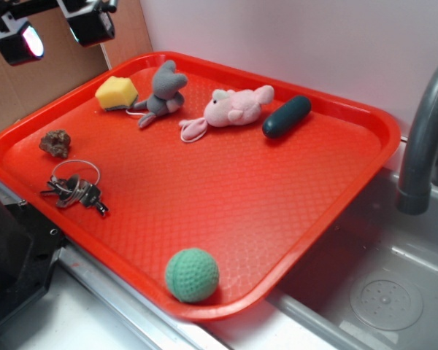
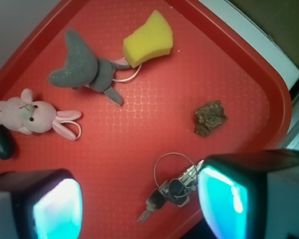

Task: Grab the green sponge.

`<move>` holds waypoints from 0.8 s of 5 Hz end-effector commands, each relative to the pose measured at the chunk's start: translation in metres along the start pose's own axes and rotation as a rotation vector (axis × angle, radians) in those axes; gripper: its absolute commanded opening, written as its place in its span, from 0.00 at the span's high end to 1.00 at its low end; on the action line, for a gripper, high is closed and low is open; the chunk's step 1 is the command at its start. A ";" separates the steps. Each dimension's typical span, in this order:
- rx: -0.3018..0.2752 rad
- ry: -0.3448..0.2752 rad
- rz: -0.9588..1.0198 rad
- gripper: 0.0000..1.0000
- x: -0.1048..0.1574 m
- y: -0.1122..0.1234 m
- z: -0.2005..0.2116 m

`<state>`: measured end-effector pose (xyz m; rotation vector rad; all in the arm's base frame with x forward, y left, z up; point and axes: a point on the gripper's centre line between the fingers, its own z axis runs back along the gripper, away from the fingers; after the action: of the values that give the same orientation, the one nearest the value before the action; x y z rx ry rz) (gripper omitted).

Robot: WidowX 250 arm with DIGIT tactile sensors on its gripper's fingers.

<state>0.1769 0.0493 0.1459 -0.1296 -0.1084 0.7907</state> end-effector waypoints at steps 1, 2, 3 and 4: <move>0.177 -0.068 0.208 0.00 0.023 0.020 -0.017; 0.234 -0.143 0.331 0.00 0.059 0.017 -0.034; 0.231 -0.157 0.387 0.00 0.079 0.015 -0.055; 0.214 -0.205 0.369 0.00 0.088 0.012 -0.063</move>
<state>0.2408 0.1102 0.0748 0.1430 -0.1602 1.1712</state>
